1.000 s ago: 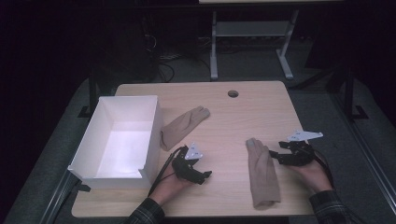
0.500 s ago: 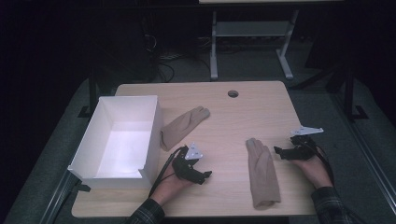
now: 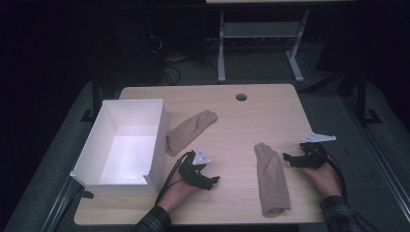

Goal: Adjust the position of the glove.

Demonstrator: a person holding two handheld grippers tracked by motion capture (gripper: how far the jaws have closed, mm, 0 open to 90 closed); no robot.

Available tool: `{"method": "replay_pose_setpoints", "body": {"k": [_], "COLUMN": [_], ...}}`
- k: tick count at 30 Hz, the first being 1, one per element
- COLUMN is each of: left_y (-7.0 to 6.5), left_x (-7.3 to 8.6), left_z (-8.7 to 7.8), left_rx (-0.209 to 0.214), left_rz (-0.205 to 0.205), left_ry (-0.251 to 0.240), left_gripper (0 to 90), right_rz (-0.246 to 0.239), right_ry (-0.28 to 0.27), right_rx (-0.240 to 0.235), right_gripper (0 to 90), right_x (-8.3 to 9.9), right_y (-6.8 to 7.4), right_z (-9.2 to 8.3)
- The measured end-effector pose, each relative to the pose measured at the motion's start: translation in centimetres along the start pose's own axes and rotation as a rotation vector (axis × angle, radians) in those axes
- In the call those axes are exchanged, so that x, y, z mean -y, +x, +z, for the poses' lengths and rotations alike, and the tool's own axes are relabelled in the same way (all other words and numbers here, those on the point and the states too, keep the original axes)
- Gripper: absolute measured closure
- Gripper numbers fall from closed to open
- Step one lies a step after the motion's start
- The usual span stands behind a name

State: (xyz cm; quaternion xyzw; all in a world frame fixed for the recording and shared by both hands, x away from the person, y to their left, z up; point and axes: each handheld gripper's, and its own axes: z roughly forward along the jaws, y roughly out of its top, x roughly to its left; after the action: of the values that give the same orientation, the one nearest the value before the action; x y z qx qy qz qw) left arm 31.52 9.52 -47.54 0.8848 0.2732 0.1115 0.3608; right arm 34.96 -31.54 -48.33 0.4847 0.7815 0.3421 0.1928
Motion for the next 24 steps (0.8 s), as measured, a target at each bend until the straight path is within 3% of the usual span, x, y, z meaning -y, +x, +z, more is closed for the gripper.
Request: {"method": "replay_pose_setpoints", "body": {"k": [8, 13, 14, 16, 20, 24], "left_y": [1.5, 2.3, 2.6, 3.0, 3.8, 4.6], "left_x": [-1.6, -2.5, -2.7, -3.0, -3.7, -4.3], "left_z": [0.2, -0.1, -0.1, -0.1, -0.1, 0.2], "left_rx": [-0.028, -0.053, -0.064, -0.075, -0.082, -0.087], "left_rz": [-0.056, -0.075, -0.064, -0.075, -0.094, -0.125], "left_ry": [0.022, 0.012, 0.016, 0.010, 0.015, 0.013], "left_gripper": [15.8, 23.8, 30.4, 33.4, 52.9, 62.9], "right_rz": [0.015, 0.023, 0.025, 0.025, 0.034, 0.030], "right_ry": [0.002, 0.001, 0.000, 0.000, -0.001, 0.000], "right_rx": [0.015, 0.023, 0.025, 0.026, 0.034, 0.034], "right_gripper": [13.0, 13.8, 13.8, 13.9, 14.2, 14.2], "right_x": [-0.1, -0.1, -0.1, -0.1, -0.1, -0.1], "right_y": [0.0, 0.1, 0.1, 0.0, 0.0, 0.0], "right_z": [0.1, 0.1, 0.1, 0.1, 0.1, 0.1]}}
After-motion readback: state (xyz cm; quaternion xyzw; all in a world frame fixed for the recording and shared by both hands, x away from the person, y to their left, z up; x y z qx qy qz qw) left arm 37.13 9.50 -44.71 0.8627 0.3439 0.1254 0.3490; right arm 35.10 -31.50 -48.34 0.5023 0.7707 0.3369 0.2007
